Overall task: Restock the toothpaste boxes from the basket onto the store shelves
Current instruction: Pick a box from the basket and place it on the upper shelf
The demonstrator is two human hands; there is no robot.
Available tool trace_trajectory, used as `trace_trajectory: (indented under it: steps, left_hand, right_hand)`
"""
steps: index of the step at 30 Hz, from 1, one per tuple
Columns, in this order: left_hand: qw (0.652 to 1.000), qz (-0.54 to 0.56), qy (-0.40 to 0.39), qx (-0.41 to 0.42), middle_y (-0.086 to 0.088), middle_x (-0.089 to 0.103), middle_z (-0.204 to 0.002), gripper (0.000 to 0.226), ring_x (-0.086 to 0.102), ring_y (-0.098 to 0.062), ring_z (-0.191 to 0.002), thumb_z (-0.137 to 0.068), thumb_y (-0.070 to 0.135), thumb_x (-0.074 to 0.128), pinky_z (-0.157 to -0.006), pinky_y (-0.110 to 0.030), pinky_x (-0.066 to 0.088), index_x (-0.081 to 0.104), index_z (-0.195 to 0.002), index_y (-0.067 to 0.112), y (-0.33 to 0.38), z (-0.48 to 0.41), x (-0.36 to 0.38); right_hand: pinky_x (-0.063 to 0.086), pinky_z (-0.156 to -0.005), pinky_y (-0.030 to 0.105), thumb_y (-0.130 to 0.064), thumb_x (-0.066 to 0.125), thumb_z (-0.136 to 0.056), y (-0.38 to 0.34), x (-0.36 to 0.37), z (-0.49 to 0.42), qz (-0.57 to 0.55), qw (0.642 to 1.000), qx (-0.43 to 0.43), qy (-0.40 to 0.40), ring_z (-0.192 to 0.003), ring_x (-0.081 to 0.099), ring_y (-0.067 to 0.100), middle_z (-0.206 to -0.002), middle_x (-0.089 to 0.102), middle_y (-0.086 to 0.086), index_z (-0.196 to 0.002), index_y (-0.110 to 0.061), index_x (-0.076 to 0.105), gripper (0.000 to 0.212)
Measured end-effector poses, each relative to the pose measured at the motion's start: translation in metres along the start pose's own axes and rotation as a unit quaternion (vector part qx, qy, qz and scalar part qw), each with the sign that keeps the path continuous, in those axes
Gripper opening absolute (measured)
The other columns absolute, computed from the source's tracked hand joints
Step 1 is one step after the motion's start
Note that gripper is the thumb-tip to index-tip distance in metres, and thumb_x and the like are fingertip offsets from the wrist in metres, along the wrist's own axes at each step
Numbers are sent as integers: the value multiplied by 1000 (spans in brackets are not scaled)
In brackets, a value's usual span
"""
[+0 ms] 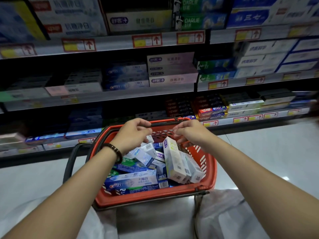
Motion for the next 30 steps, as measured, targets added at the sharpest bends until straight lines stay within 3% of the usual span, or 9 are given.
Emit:
trace_trajectory:
  steps: [8,13,16,20,23,26,30]
  left_hand:
    - [997,31,66,-23,1,79,-96,15,77,-22,-86,-99,15,63,-60,-26,53,70,-111,22,-5,2,-34]
    - [997,20,75,-26,6,79,-93,14,78,-20,-85,-99,17,63,-72,-36,60,71,-108,24,-10,5,-43]
    - [996,25,75,-29,5,79,-93,14,78,-23,-87,-98,17,63,-80,-44,63,71,-106,24,-15,9,-47]
    - [996,25,83,-26,2,79,-97,13,78,-22,-85,-100,19,61,-73,-38,60,71,-106,24,-19,11,-57]
    - [996,29,85,-22,2,79,-98,13,78,-20,-81,-101,19,61,-67,-35,59,71,-106,24,-21,11,-65]
    - [995,45,85,-25,0,79,-100,13,76,-19,-78,-100,18,62,-61,-31,57,71,-108,23,-23,10,-72]
    - [993,65,95,-21,0,79,-101,13,76,-20,-82,-100,19,63,-63,-30,55,71,-108,25,-23,10,-83]
  right_hand:
    - [56,-67,39,-17,68,-100,9,15,-7,26,999,27,-33,-75,74,23,-104,78,14,-106,-10,73,11]
    - [53,-59,31,-21,70,-99,10,27,-10,70,995,49,-48,-75,71,23,-103,76,12,-104,-10,73,13]
    - [54,-61,33,-25,74,-96,19,35,-14,150,986,63,-48,-75,70,24,-104,75,11,-100,-12,74,13]
    - [57,-64,34,-34,78,-93,35,46,-10,272,954,103,-70,-88,67,25,-106,69,9,-115,-9,68,35]
    - [61,-72,40,-39,80,-91,46,53,-2,324,932,137,-86,-104,64,29,-121,63,8,-130,-11,56,53]
    - [66,-80,47,-36,78,-88,51,60,7,348,915,168,-116,-97,69,30,-112,69,11,-131,-10,58,54]
    - [67,-74,50,-33,75,-89,59,70,14,338,909,202,-138,-83,78,35,-99,72,18,-118,-7,51,46]
Point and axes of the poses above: each hand's wrist, its own z-axis away from the middle knuckle, its own x-axis out of the palm, y = z × x, the point moved 5 cm from there along -z, towards the middle knuckle
